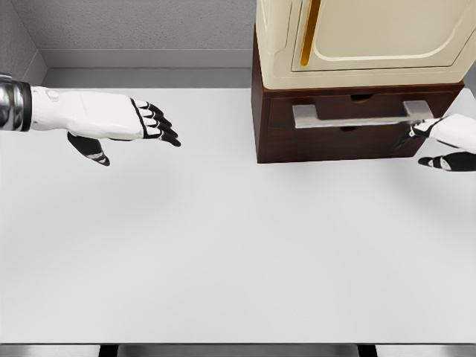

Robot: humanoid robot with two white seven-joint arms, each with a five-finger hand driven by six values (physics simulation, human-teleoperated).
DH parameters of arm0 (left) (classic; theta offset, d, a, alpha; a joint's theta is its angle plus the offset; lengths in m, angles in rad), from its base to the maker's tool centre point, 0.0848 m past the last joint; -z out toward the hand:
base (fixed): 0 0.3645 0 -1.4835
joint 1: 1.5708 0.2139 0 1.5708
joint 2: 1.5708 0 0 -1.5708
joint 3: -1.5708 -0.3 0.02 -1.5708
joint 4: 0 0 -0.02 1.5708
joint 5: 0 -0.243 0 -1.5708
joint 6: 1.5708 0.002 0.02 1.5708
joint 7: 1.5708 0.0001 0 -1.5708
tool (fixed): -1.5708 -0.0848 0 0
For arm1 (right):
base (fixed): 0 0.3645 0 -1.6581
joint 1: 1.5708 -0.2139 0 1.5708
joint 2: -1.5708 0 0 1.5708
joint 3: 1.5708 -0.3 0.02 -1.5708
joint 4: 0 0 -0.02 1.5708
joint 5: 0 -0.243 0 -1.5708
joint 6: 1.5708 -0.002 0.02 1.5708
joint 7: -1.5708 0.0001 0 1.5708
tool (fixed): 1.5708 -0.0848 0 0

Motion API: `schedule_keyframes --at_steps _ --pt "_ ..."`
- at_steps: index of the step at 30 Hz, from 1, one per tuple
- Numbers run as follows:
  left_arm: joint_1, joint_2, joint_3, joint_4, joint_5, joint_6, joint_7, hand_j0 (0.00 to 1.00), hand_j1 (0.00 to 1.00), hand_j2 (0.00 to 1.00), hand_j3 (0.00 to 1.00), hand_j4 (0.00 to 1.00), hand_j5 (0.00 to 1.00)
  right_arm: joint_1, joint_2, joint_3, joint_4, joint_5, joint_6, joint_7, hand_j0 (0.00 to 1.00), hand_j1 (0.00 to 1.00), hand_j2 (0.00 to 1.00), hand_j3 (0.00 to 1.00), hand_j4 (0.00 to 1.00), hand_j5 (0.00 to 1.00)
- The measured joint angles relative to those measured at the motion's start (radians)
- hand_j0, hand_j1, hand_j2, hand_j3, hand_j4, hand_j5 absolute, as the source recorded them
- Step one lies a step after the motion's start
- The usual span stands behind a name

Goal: Put the switch into the drawer with left arm, and close the drawer with right arm

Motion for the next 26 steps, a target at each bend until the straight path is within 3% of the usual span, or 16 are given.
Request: schedule_keyframes --at_steps 8,10,11,12,17,26 --pt "0.012 0.001 -0.010 0.015 0.003 0.003 0.000 1.00 1.00 1.00 1.00 1.00 1.00 0.011 0.004 0.005 0.008 0.018 -0.004 -0.017 0.65 0.65 0.65 0.65 0.65 0.65" --pt "0.014 0.001 -0.015 0.026 0.003 0.004 0.000 1.00 1.00 1.00 1.00 1.00 1.00 0.052 -0.001 0.006 -0.024 0.027 -0.005 -0.019 0.65 0.65 0.65 0.65 0.65 0.65" --pt "0.014 0.000 -0.017 0.030 0.004 0.004 0.000 1.00 1.00 1.00 1.00 1.00 1.00 0.077 -0.006 0.006 -0.060 0.031 -0.006 -0.019 0.70 0.70 0.70 0.70 0.70 0.70" --pt "0.014 0.000 -0.018 0.032 0.004 0.004 0.000 1.00 1.00 1.00 1.00 1.00 1.00 0.092 -0.012 0.005 -0.105 0.037 -0.006 -0.019 1.00 1.00 1.00 1.00 1.00 1.00" --pt "0.014 0.000 -0.021 0.037 0.006 0.002 0.000 1.00 1.00 1.00 1.00 1.00 1.00 0.121 -0.025 -0.001 -0.266 0.045 -0.005 -0.020 1.00 1.00 1.00 1.00 1.00 1.00" --pt "0.014 0.001 -0.022 0.035 0.008 0.000 0.000 1.00 1.00 1.00 1.00 1.00 1.00 0.135 -0.027 -0.001 -0.312 0.048 -0.005 -0.020 1.00 1.00 1.00 1.00 1.00 1.00"
